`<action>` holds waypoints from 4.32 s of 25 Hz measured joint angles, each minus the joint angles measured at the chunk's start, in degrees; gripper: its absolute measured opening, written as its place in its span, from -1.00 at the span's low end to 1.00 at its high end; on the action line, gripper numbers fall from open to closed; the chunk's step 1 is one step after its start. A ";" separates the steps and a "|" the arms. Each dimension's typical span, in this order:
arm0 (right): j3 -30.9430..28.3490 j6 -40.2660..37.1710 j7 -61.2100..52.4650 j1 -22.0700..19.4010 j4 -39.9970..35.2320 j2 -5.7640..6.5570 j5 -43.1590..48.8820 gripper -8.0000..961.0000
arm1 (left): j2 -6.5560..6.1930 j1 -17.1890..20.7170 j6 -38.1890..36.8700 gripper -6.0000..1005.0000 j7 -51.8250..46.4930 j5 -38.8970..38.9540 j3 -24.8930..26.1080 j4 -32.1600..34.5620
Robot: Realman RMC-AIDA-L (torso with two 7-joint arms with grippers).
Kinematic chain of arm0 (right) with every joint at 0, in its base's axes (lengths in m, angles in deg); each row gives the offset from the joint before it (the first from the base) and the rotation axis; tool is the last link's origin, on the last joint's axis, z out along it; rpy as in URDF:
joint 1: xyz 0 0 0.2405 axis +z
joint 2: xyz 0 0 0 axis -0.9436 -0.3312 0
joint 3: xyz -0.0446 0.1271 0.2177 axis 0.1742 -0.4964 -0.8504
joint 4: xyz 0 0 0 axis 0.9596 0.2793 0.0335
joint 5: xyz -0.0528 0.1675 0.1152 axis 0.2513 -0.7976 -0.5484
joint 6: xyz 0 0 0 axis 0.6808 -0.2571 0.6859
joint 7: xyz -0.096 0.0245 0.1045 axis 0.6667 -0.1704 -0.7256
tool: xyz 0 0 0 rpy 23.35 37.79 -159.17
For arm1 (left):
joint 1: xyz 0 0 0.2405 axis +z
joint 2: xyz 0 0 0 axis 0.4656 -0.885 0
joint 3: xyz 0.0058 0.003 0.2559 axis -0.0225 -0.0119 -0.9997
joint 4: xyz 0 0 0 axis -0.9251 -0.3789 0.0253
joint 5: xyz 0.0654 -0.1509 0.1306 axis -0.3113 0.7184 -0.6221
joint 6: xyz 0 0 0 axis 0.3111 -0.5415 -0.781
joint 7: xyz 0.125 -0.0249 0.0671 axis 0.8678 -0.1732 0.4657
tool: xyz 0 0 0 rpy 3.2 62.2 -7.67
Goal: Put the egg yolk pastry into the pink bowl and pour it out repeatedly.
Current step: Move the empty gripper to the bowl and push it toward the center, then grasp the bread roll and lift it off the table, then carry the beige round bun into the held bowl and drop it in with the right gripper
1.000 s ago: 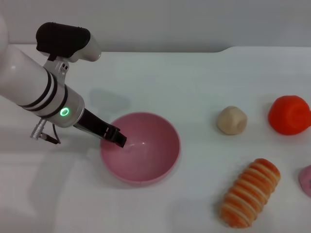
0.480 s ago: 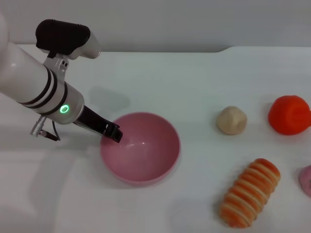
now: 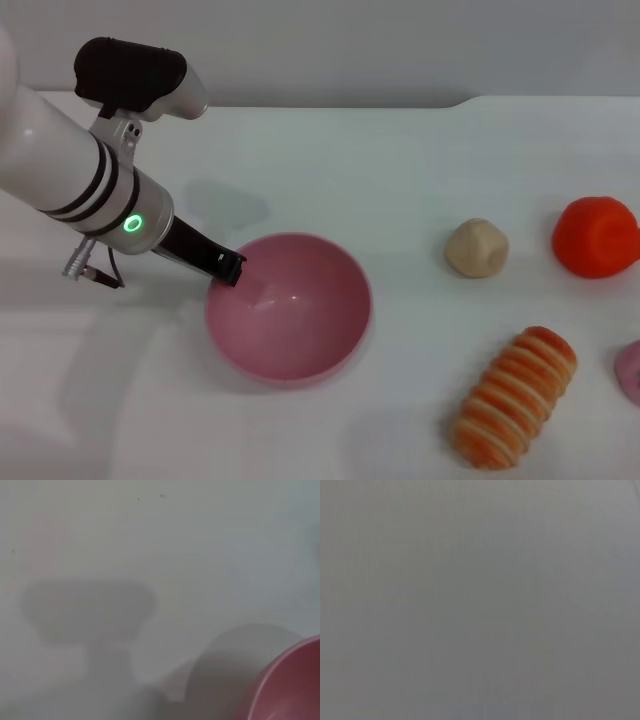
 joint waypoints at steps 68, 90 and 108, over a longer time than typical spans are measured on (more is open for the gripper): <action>14.68 -2.68 -94.06 18.42 -32.76 -7.11 139.85 -0.21 | -0.08 -4.57 2.12 -0.91 6.05 2.94 12.72 4.43; 18.82 2.97 -93.73 17.63 -32.06 -7.21 139.83 -0.76 | 0.00 -4.06 2.64 -0.91 5.98 4.06 11.58 4.41; 9.54 -16.74 -99.71 9.55 -83.97 -6.92 128.26 -0.88 | -0.04 -4.56 1.78 -0.91 5.61 5.09 9.40 3.80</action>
